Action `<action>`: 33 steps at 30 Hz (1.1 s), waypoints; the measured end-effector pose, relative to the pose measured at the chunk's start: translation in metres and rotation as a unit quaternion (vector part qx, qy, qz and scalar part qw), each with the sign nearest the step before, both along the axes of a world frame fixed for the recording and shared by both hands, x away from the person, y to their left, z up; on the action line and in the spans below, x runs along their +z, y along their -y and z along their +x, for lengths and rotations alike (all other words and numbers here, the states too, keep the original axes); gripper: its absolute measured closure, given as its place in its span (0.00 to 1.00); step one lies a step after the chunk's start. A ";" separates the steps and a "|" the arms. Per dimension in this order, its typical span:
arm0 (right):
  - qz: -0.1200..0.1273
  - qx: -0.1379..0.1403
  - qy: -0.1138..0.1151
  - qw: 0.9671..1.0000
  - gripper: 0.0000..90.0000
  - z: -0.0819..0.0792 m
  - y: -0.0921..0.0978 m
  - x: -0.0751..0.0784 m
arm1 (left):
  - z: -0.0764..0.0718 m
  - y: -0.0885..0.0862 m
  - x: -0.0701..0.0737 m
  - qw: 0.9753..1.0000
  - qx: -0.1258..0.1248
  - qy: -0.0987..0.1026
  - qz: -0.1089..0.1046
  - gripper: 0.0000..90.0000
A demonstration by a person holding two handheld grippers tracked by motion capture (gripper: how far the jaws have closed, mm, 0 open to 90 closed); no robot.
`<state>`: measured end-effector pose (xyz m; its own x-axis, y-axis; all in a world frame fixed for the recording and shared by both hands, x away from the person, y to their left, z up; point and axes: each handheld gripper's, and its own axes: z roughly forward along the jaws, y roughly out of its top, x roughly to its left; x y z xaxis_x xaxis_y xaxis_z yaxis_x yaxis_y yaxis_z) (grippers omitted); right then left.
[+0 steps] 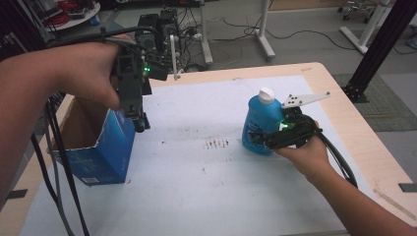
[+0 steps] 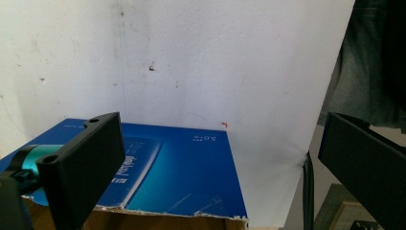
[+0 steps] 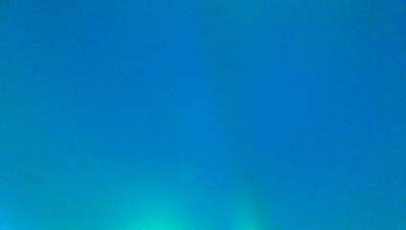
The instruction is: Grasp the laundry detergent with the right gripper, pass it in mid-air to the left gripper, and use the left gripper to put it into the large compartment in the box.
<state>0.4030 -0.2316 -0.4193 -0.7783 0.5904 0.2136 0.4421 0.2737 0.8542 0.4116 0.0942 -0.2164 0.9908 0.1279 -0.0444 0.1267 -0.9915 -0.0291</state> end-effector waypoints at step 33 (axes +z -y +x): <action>-0.010 -0.007 0.030 0.999 0.39 -0.002 0.000 0.003 | 0.001 0.002 -0.001 1.000 0.000 0.000 0.000 0.02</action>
<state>0.4005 -0.2320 -0.4168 -0.7814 0.6046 0.1545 0.3939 0.2859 0.8736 0.4129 0.0926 -0.2171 0.9908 0.1274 -0.0450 0.1261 -0.9916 -0.0297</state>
